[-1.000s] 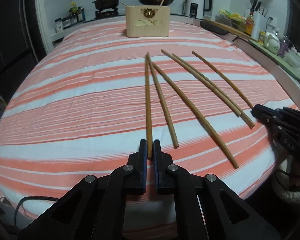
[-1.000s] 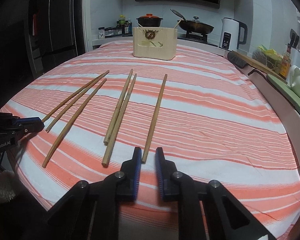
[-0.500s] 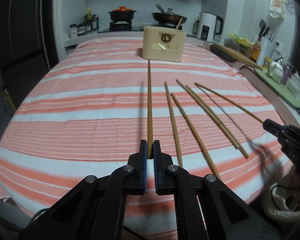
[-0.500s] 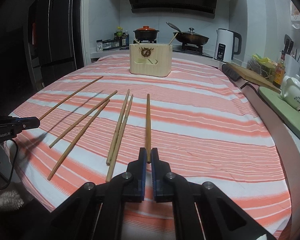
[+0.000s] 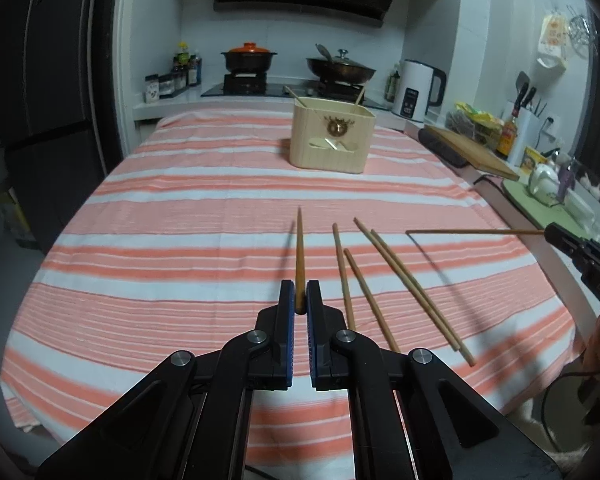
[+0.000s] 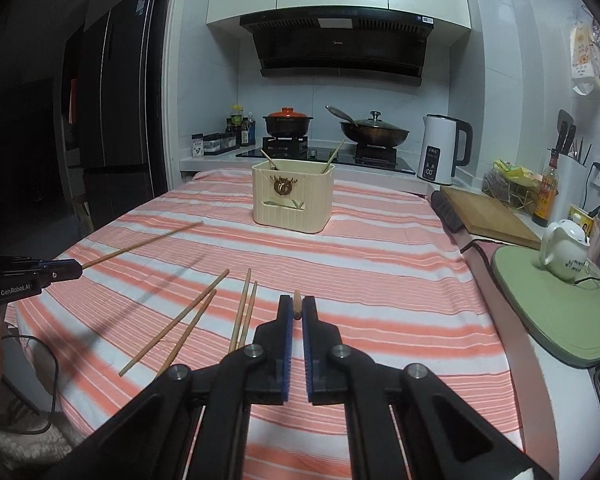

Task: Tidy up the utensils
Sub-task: 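Lift the chopsticks and carry them over the beige holder box with both grippers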

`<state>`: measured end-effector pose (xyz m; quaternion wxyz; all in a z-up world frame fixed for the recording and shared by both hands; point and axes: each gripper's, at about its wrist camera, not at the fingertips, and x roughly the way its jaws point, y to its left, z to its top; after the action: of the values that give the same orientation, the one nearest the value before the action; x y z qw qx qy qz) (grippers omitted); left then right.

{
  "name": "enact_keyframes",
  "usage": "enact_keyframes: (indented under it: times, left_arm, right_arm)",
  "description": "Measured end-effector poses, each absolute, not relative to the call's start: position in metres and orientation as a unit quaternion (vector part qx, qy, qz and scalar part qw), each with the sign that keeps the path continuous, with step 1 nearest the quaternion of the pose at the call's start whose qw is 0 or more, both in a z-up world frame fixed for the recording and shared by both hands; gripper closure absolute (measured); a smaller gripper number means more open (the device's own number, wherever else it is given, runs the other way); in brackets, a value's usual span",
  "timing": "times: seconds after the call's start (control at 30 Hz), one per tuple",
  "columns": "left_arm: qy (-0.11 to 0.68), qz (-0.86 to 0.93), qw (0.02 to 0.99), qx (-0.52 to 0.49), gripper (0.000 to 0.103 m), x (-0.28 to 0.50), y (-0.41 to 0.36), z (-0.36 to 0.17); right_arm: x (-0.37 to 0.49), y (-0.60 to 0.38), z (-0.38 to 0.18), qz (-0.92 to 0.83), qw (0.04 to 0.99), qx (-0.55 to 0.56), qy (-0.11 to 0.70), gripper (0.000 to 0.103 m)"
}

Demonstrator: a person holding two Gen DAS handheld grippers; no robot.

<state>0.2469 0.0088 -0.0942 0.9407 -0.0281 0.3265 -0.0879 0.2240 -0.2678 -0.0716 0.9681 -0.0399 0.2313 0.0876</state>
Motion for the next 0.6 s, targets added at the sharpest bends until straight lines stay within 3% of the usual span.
enact_keyframes:
  times: [0.6]
  left_arm:
    - [0.257, -0.092, 0.962, -0.030, 0.100, 0.257, 0.027, -0.032]
  right_arm:
    - [0.238, -0.269, -0.035, 0.104, 0.974, -0.032, 0.196, 0.098]
